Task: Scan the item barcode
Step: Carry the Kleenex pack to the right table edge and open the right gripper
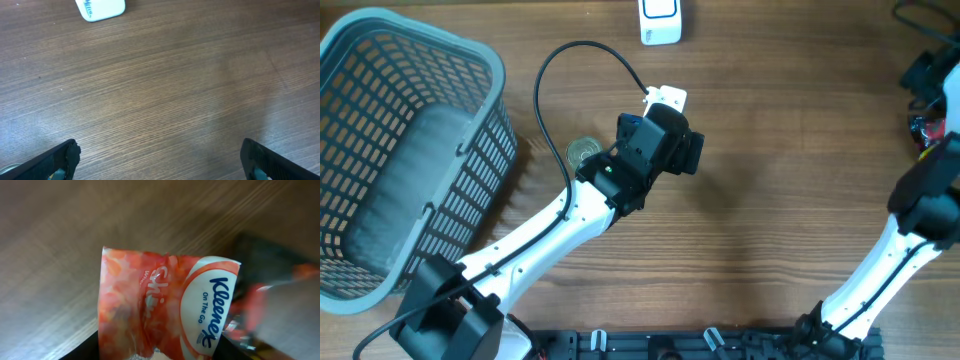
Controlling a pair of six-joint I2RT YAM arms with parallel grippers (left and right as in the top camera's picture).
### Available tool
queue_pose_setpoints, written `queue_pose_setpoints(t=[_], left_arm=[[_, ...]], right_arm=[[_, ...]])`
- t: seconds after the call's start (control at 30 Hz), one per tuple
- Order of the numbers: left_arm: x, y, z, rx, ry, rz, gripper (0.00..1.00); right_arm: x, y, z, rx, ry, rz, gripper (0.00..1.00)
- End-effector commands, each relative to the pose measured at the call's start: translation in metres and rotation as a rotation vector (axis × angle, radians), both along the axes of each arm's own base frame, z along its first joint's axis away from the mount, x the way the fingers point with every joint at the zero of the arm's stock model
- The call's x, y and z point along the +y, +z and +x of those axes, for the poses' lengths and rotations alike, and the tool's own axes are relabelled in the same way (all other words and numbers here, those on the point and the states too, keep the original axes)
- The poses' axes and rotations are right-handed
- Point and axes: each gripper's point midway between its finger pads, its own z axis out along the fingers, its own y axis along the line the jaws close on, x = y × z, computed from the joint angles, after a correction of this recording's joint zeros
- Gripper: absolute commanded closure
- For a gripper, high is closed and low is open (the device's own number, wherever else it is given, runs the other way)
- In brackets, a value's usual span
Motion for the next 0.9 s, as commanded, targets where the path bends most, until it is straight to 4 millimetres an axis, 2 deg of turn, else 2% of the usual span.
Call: queue_pose_setpoints(t=[0.0, 0.07, 0.1, 0.13, 0.27, 0.4, 0.5, 0.57, 0.6, 0.7, 0.87], left_arm=[[0.004, -0.007, 0.001, 0.010, 0.026, 0.011, 0.00], [0.004, -0.008, 0.001, 0.012, 0.026, 0.014, 0.00], [0.004, -0.009, 0.000, 0.015, 0.026, 0.016, 0.00], [0.004, -0.009, 0.000, 0.016, 0.026, 0.017, 0.00], [0.005, -0.010, -0.001, 0.021, 0.026, 0.022, 0.00], [0.006, -0.010, 0.000, 0.022, 0.029, 0.024, 0.00], [0.013, -0.008, 0.005, 0.009, 0.054, 0.027, 0.00], [0.021, -0.006, 0.012, -0.012, 0.090, 0.037, 0.00], [0.028, -0.004, 0.018, -0.021, 0.122, 0.033, 0.00], [0.042, -0.009, 0.021, 0.029, 0.237, -0.039, 0.00], [0.071, -0.029, 0.018, 0.131, 0.405, -0.064, 0.00]], right_arm=[[0.013, -0.038, 0.006, 0.022, 0.046, 0.069, 0.41], [0.014, -0.045, 0.007, 0.028, 0.050, 0.081, 0.30], [0.014, -0.048, 0.008, 0.026, 0.050, 0.081, 0.09], [0.014, -0.047, 0.009, 0.023, 0.051, 0.079, 0.00], [0.016, -0.035, 0.013, -0.004, 0.066, 0.089, 0.00], [0.017, -0.004, 0.014, -0.038, 0.073, 0.069, 0.00], [0.018, 0.036, 0.017, -0.092, 0.111, 0.028, 0.00], [0.021, 0.071, 0.017, -0.141, 0.129, -0.006, 0.00], [0.029, 0.095, 0.017, -0.189, 0.150, 0.001, 0.00], [0.053, 0.135, 0.019, -0.288, 0.187, 0.060, 0.00], [0.096, 0.179, 0.017, -0.361, 0.275, 0.090, 0.00]])
